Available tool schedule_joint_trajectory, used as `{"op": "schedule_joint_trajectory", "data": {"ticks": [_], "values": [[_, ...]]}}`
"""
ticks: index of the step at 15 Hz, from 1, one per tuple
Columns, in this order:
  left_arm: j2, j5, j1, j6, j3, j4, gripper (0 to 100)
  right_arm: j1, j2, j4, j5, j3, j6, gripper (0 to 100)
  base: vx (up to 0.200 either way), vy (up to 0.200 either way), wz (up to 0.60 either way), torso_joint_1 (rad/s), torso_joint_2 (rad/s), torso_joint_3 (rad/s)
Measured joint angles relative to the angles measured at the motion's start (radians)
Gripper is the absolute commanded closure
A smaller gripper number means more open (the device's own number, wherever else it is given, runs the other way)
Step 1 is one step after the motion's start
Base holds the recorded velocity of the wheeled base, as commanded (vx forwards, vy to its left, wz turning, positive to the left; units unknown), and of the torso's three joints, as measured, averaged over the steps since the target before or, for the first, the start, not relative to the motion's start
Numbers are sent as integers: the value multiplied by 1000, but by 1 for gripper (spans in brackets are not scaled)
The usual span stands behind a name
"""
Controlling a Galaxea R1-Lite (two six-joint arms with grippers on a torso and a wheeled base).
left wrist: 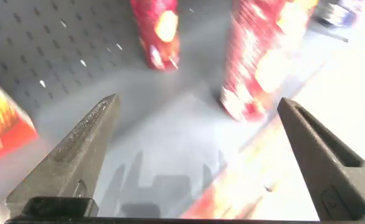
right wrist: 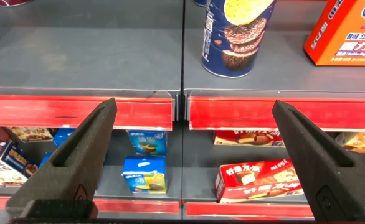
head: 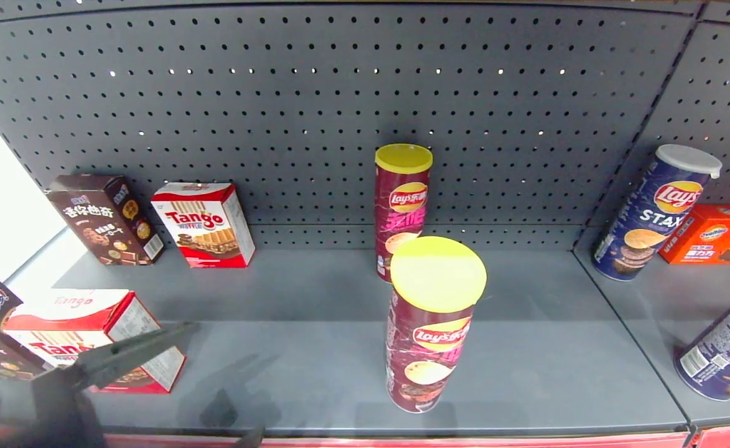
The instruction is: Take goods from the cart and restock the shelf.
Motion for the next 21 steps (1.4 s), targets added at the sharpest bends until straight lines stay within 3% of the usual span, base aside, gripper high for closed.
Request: {"op": "schedule_joint_trajectory", "data": {"ticks": [4, 7, 8, 12, 14, 16, 19, 21], "values": [[-359, -26, -67, -2, 86, 355, 0, -1, 0, 0, 0, 0, 0, 0, 0, 0, 0, 0, 0, 0], [-636, -31, -61, -5, 103, 616, 0, -1, 0, 0, 0, 0, 0, 0, 0, 0, 0, 0, 0, 0], [-705, -35, -18, -4, 116, 658, 0, -1, 0, 0, 0, 0, 0, 0, 0, 0, 0, 0, 0, 0], [-828, -46, 281, -7, 165, 709, 0, 0, 0, 0, 0, 0, 0, 0, 0, 0, 0, 0, 0, 0], [-849, -47, 474, -11, 172, 713, 0, -1, 0, 0, 0, 0, 0, 0, 0, 0, 0, 0, 0, 0], [-869, -48, 630, -25, 176, 717, 0, -1, 0, 0, 0, 1, 0, 0, 0, 0, 0, 0, 0, 0], [-906, -49, 760, -51, 178, 719, 0, -1, 0, 0, 0, 0, 0, 0, 0, 0, 0, 0, 0, 0], [-947, -49, 771, -105, 178, 721, 0, 0, 0, 0, 0, 0, 0, 0, 0, 0, 0, 0, 0, 0]]}}
